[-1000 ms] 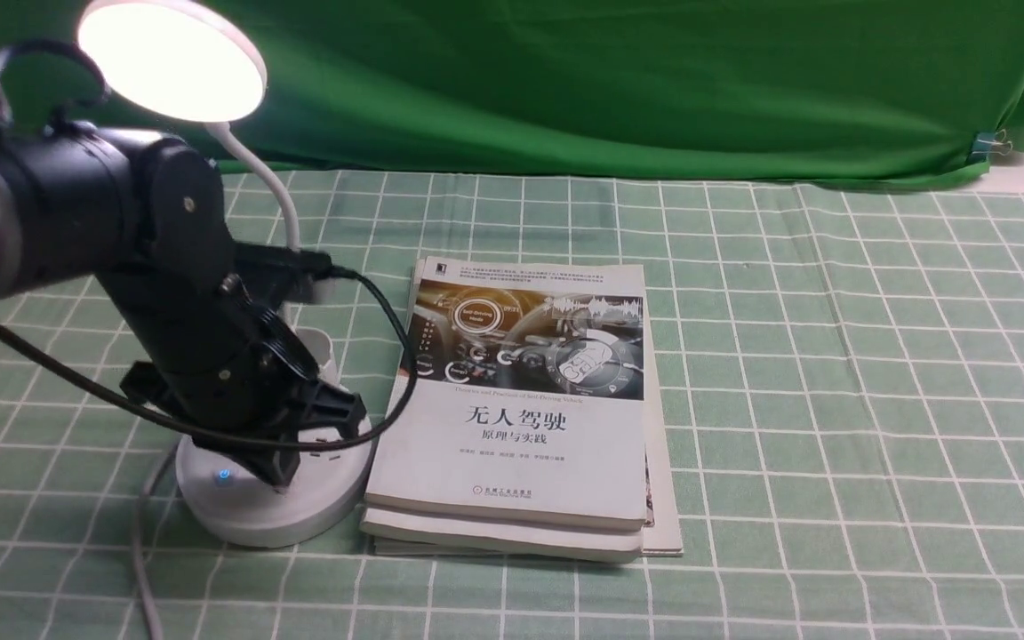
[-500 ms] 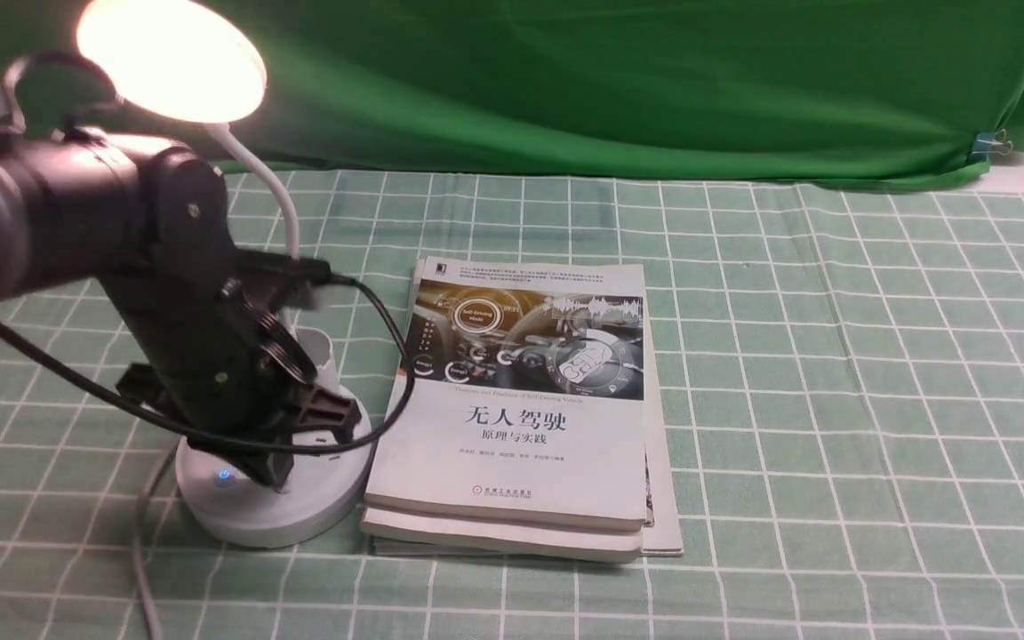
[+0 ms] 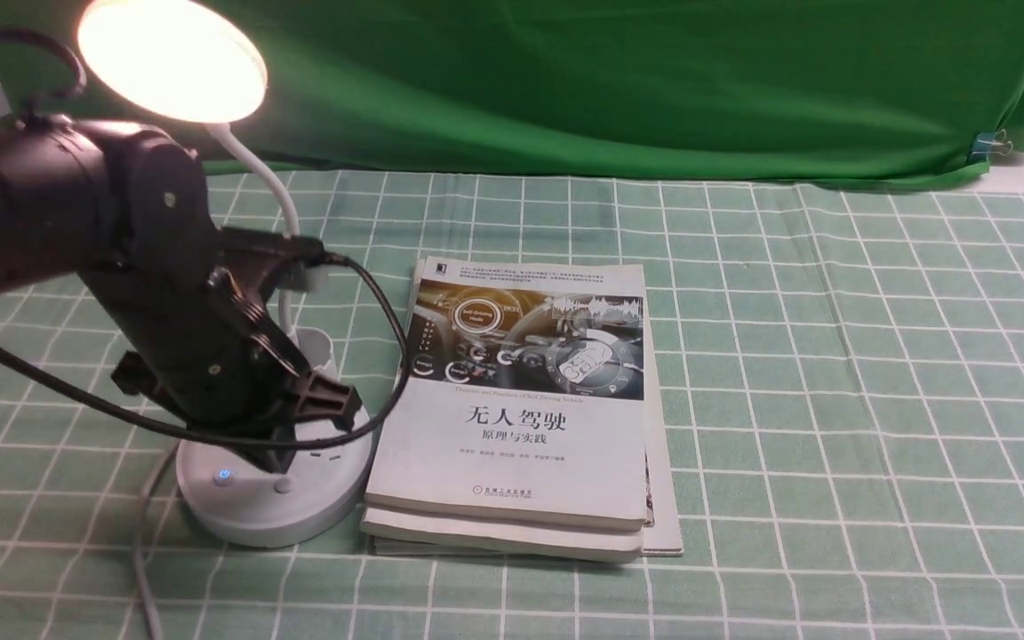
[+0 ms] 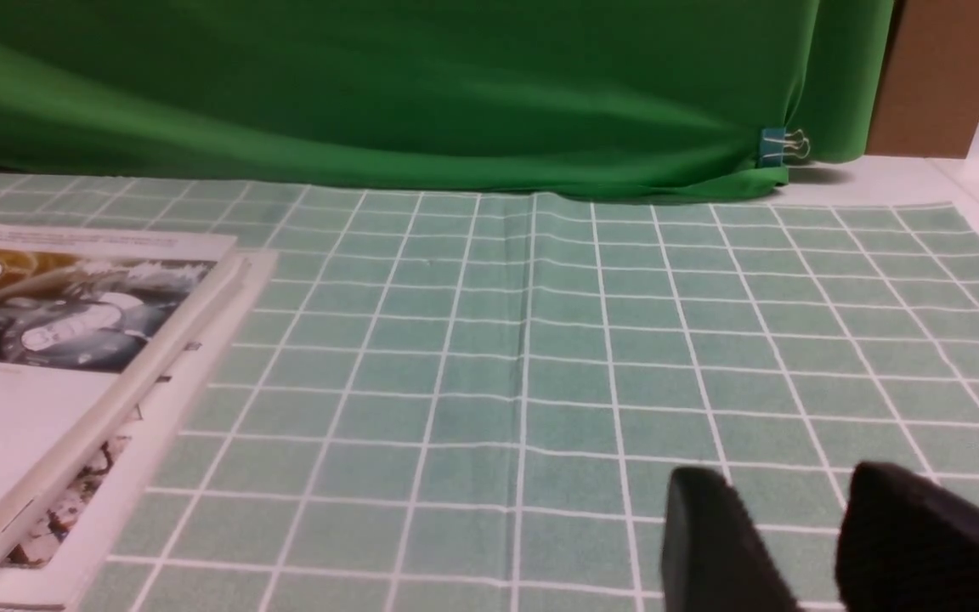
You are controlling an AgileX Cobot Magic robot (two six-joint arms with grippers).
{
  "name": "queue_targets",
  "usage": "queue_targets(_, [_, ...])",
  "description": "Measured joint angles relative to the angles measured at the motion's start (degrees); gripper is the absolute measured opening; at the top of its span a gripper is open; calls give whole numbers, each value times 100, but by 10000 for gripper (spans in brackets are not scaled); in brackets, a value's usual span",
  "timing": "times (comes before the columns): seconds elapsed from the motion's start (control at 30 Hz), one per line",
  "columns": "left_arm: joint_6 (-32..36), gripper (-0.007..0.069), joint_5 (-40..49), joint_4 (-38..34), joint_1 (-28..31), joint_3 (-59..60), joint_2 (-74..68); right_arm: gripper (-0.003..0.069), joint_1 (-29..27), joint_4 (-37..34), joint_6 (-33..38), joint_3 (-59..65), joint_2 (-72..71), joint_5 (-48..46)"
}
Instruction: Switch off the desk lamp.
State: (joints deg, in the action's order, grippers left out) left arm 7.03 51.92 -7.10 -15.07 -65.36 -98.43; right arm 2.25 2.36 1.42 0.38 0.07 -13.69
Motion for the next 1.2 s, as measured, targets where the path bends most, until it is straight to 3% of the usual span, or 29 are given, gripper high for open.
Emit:
queue_targets(0.43, [-7, 0, 6, 122, 0, -1, -236, 242, 0, 0, 0, 0, 0, 0])
queue_targets(0.67, [-7, 0, -78, 105, 0, 124, 652, 242, 0, 0, 0, 0, 0, 0])
queue_targets(1.2, [4, 0, -4022, -286, 0, 4217, 6158, 242, 0, 0, 0, 0, 0, 0])
